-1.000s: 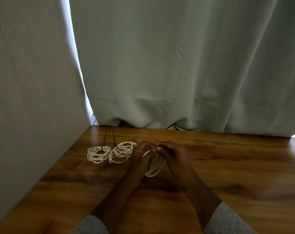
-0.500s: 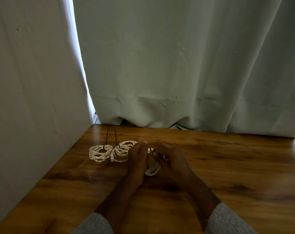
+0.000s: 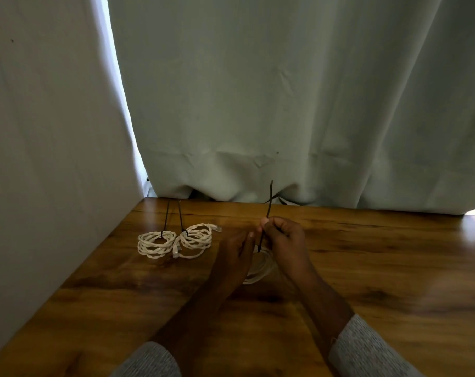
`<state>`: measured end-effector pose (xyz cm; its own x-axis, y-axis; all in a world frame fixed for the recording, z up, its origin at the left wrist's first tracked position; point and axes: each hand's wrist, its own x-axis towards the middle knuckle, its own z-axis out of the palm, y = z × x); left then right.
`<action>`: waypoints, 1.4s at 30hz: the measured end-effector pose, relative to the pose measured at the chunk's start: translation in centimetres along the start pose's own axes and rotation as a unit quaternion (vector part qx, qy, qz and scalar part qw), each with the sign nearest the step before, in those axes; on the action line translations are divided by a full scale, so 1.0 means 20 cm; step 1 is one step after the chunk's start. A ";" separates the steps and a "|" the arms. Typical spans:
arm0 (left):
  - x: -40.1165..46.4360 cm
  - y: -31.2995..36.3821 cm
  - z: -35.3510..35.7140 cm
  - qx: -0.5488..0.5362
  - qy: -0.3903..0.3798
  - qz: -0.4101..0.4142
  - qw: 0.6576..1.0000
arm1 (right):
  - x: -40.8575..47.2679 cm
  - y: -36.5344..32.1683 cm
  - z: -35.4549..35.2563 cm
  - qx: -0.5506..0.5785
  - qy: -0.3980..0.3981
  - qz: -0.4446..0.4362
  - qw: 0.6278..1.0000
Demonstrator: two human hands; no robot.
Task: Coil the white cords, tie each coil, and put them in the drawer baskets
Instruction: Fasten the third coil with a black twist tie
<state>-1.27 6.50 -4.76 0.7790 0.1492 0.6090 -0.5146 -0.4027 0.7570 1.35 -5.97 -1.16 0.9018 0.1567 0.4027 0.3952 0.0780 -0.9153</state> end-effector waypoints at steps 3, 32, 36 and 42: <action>-0.02 0.04 -0.01 -0.066 -0.019 -0.065 0.996 | -0.01 -0.03 -0.02 0.072 0.002 0.043 0.996; 0.04 0.04 0.00 0.030 -0.004 0.066 0.997 | 0.00 -0.05 -0.02 -0.019 0.020 -0.086 0.996; 0.02 0.01 0.00 0.046 0.010 0.060 0.997 | 0.01 -0.04 -0.02 -0.091 -0.009 -0.135 0.987; 0.00 -0.01 -0.06 0.072 0.043 0.023 0.996 | 0.00 -0.03 0.04 -0.118 -0.023 -0.164 0.979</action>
<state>-1.69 7.58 -4.64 0.7186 0.2014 0.6656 -0.4883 -0.5353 0.6892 0.91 -5.15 -0.69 0.7125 0.2059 0.6708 0.6970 -0.0976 -0.7104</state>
